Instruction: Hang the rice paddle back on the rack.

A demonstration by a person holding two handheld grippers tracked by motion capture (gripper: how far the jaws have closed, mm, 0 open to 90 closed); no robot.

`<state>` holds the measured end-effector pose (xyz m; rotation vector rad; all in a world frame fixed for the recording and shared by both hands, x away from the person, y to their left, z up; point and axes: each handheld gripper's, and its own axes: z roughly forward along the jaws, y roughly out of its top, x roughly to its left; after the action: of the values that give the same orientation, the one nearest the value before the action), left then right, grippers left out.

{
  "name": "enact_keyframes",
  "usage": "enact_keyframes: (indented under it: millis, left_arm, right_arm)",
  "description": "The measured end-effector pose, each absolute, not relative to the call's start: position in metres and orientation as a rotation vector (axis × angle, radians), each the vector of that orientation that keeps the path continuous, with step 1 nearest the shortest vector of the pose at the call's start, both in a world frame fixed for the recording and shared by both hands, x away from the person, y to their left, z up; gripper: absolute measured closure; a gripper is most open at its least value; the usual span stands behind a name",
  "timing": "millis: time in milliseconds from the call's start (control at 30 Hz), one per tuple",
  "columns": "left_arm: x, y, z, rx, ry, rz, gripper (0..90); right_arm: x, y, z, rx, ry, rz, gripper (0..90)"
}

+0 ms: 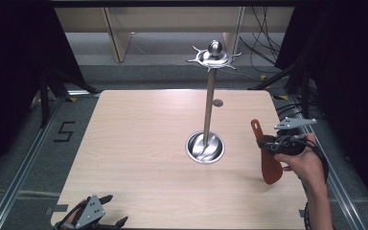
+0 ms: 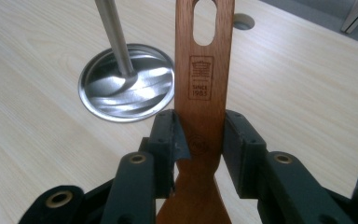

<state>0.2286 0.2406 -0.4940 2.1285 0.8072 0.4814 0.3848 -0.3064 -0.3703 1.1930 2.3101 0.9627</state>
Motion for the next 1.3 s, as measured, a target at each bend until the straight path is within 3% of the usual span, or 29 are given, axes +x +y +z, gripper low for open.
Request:
enact_keyframes:
  millis: [1300]
  left_arm:
    - [0.228, 0.240, -0.494, 2.113, 0.810, 0.469, 16.1]
  right_arm:
    - [0.358, -0.274, -0.308, 0.891, 2.083, 1.380, 66.9]
